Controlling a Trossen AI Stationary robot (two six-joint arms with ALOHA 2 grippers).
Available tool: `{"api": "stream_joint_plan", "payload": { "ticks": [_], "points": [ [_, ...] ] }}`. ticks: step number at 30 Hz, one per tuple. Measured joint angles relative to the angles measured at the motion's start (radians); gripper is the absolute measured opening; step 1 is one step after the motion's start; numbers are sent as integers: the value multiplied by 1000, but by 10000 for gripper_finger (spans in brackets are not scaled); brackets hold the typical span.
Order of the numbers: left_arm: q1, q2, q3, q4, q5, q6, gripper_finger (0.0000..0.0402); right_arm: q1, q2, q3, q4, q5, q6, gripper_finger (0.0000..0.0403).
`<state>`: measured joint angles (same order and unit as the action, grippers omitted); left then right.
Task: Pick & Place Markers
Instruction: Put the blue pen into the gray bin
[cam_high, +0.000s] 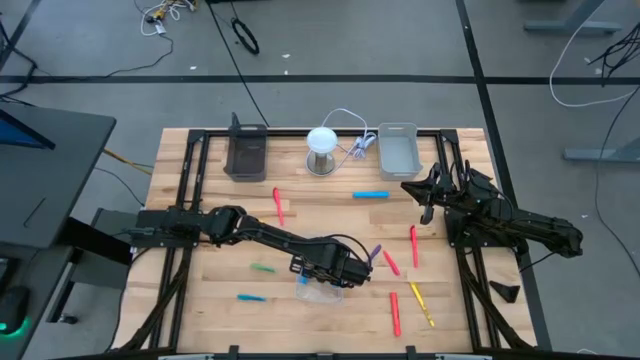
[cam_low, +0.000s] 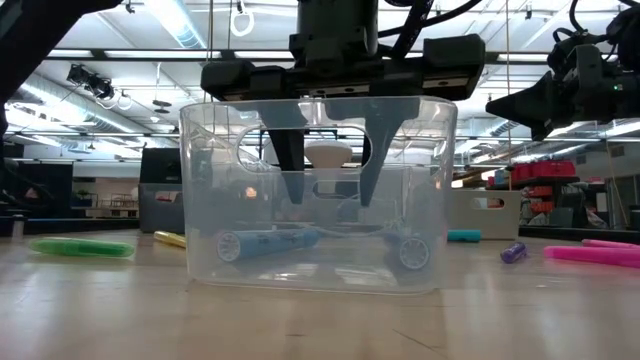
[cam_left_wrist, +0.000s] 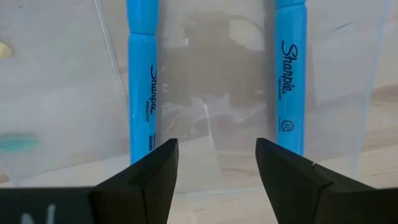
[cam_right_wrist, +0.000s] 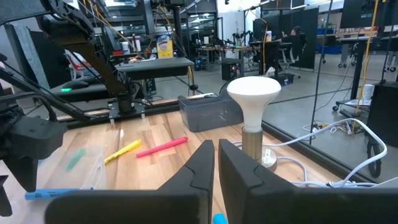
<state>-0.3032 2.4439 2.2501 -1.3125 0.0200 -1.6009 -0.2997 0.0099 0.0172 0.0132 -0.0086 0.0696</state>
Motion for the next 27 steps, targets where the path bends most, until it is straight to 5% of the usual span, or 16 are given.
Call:
{"api": "stream_joint_plan", "payload": {
  "ticks": [12, 20, 27],
  "points": [
    [8, -62, 1, -8, 7, 39, 222, 0, 0, 0, 0, 0, 0, 29],
    [10, -108, 1, -67, 107, 99, 222, 0, 0, 0, 0, 0, 0, 29],
    [10, -188, 2, -177, 16, 121, 222, 0, 0, 0, 0, 0, 0, 29]
  ]
}}
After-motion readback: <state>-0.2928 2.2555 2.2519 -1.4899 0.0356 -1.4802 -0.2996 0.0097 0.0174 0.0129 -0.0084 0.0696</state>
